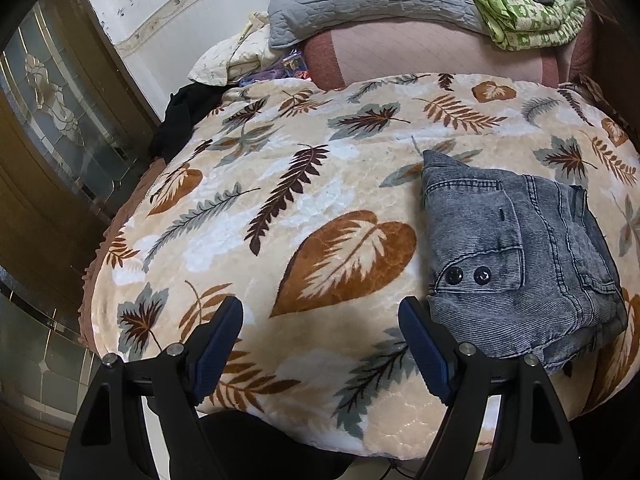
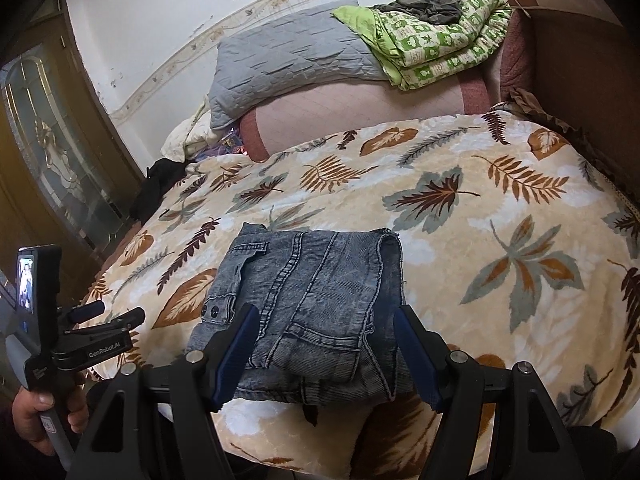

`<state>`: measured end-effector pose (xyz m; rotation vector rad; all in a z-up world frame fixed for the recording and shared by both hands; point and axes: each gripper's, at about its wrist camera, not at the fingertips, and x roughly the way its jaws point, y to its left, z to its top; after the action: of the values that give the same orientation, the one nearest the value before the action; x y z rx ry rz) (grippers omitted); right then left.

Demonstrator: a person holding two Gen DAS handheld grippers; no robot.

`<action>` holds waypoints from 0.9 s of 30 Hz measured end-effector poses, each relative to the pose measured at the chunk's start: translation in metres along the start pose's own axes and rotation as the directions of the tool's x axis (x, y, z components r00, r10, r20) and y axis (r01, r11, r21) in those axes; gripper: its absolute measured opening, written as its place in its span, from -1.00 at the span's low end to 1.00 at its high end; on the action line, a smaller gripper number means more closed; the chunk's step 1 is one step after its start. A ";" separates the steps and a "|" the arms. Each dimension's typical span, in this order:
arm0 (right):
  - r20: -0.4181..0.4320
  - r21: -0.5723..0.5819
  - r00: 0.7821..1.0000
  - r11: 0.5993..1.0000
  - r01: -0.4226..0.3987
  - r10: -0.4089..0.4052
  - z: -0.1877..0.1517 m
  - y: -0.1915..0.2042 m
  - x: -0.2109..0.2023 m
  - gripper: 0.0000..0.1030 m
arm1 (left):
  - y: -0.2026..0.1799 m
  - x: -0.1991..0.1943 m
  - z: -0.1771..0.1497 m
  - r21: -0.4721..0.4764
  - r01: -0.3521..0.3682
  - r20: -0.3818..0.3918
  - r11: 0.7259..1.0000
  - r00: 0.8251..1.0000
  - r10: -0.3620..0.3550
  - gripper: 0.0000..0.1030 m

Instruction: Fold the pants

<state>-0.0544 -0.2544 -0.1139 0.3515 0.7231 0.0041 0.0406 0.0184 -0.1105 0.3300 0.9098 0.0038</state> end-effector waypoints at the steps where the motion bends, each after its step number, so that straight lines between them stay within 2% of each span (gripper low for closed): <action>1: 0.000 -0.001 1.000 1.000 0.000 0.000 0.000 0.000 0.000 0.41 | 0.000 0.000 0.000 -0.001 0.000 0.000 1.000 1.000 0.000 0.57; 27: -0.022 0.007 1.000 1.000 0.000 0.000 -0.003 0.000 0.008 0.41 | -0.001 0.010 -0.002 -0.005 0.001 -0.019 1.000 1.000 -0.001 0.57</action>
<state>-0.0501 -0.2524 -0.1213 0.3583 0.7450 0.0056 0.0448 0.0197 -0.1199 0.3255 0.9287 0.0087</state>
